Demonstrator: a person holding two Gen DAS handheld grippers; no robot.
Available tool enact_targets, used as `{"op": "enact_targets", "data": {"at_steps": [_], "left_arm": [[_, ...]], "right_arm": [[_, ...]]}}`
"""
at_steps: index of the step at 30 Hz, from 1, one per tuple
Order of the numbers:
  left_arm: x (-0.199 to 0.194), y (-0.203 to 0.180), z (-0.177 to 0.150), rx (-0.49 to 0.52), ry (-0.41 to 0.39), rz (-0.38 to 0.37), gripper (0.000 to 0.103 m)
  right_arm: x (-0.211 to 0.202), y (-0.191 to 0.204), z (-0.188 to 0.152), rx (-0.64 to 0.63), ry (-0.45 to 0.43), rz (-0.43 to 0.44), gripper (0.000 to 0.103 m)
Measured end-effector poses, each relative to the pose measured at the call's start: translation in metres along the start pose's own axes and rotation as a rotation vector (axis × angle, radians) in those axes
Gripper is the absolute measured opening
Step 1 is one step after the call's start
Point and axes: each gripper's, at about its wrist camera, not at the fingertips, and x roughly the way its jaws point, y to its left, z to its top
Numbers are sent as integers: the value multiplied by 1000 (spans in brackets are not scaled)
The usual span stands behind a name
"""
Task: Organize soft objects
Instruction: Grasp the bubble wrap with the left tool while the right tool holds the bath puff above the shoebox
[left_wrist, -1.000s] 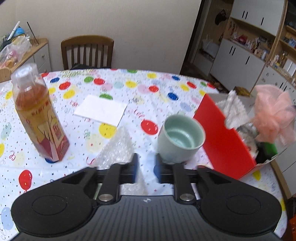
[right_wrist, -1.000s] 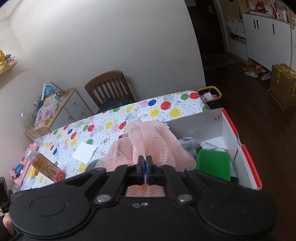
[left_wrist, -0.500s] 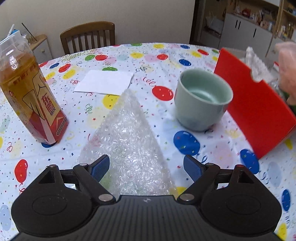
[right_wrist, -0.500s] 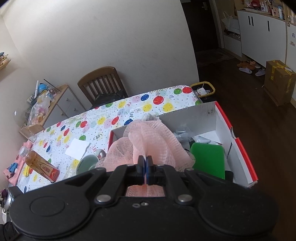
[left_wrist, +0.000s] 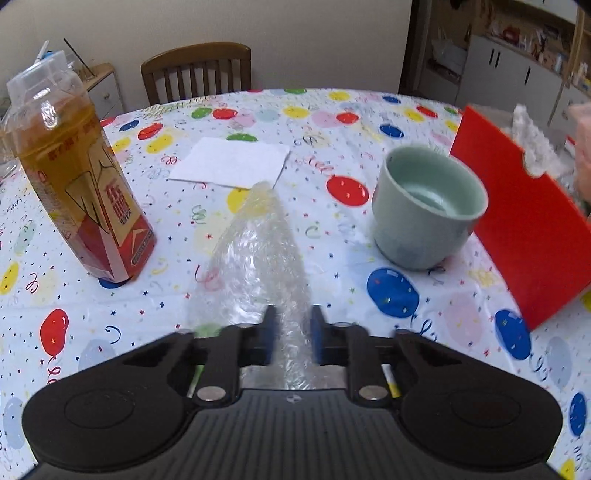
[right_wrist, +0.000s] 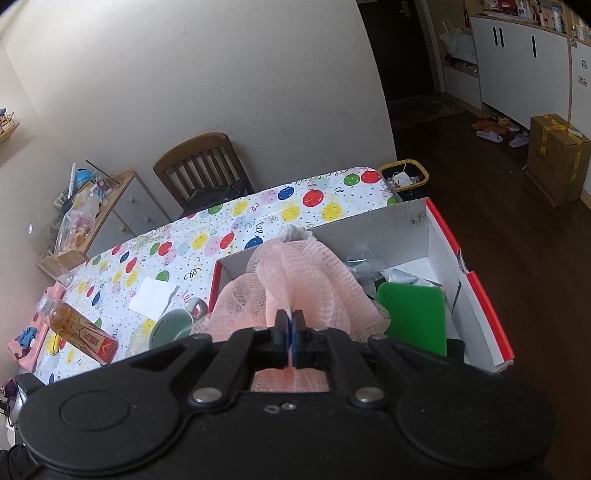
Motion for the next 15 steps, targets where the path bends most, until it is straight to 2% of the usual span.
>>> {"op": "enact_targets", "data": {"at_steps": [7, 15], "left_arm": [[-24, 0, 10, -21, -49, -22, 9], [-82, -15, 39, -72, -175, -61, 9]], "right_arm": [[-8, -9, 3, 10, -23, 25, 1], [-28, -31, 16, 16, -85, 44, 1]]}}
